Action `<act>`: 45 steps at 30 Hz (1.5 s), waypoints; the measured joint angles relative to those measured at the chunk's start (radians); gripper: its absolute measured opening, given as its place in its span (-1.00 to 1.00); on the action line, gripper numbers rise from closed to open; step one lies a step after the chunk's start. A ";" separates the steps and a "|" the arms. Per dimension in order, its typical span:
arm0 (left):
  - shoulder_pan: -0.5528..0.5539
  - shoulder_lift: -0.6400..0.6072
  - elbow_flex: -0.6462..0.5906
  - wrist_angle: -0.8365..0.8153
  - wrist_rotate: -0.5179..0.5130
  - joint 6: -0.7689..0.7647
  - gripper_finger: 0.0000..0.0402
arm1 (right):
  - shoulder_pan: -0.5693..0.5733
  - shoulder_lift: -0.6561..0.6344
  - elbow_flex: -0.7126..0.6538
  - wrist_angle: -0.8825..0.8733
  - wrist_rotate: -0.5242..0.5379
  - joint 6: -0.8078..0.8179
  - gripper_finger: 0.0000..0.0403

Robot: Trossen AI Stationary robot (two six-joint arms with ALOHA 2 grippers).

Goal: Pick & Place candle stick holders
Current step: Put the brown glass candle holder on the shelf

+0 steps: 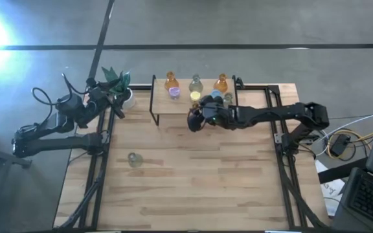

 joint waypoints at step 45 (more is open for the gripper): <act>0.000 0.000 0.000 -0.001 -0.011 0.009 0.34 | -0.101 0.008 -0.008 0.013 -0.008 -0.049 -0.39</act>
